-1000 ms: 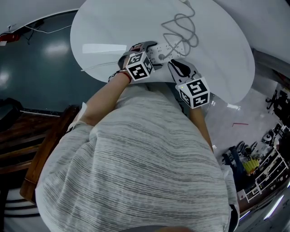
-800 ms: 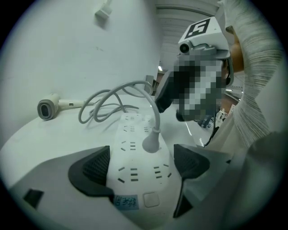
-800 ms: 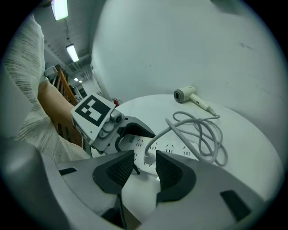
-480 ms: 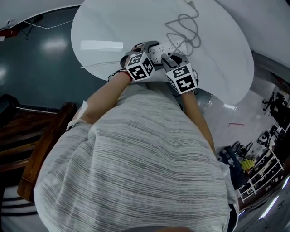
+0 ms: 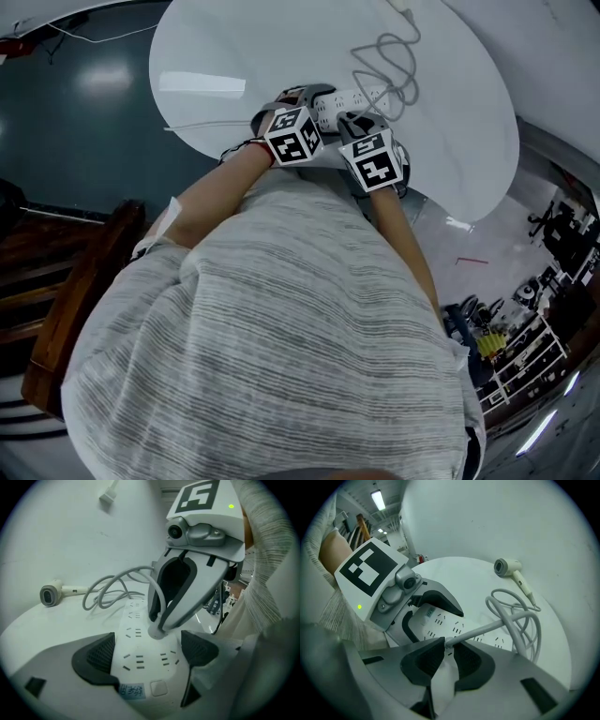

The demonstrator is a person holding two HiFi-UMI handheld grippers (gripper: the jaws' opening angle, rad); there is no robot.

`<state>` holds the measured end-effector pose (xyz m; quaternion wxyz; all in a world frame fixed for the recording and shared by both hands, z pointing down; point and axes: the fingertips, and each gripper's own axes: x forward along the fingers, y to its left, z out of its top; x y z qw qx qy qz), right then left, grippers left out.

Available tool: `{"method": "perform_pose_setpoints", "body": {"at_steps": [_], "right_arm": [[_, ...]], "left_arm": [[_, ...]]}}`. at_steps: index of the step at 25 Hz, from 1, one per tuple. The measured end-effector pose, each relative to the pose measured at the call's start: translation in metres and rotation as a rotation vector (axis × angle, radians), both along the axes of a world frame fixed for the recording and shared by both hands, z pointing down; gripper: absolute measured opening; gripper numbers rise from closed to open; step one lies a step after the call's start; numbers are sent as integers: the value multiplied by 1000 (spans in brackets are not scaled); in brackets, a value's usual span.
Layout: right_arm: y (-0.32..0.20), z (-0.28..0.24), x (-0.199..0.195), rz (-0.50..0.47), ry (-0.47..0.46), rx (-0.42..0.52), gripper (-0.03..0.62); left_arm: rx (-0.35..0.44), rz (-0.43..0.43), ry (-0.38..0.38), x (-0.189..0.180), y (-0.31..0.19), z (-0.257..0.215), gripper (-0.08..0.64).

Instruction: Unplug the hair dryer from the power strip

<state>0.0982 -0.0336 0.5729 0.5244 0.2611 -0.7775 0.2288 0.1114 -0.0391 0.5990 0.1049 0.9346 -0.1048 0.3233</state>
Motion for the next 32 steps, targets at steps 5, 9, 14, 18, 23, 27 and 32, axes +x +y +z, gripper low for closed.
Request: {"method": "perform_pose_setpoints", "body": {"at_steps": [5,9,14,18,23,27,32], "right_arm": [[-3,-1,-2,-7,2,-8,74],[-3,0,0,12,1,-3,74],[-4,1,3,34,16,-19,66],[-3,-2,4,36,26,-19,60],[-2,-6,4,19,37,-19,54],[-2,-6,5,46,14,-60,52],[-6,-4,6,80,-14,-126,54]], "left_arm": [[0,-3,-10,0,-1,1,436],[-2,-5,-10,1,-1,1,436],[-19,-14,-19,3,-3,3,436],[-38,-22,-27,3,-3,4,436],[-85,-19,-39,3,-3,6,436],[-92,-6,-37,3,-1,6,436],[-85,-13,-52,4,-1,8,436]]}}
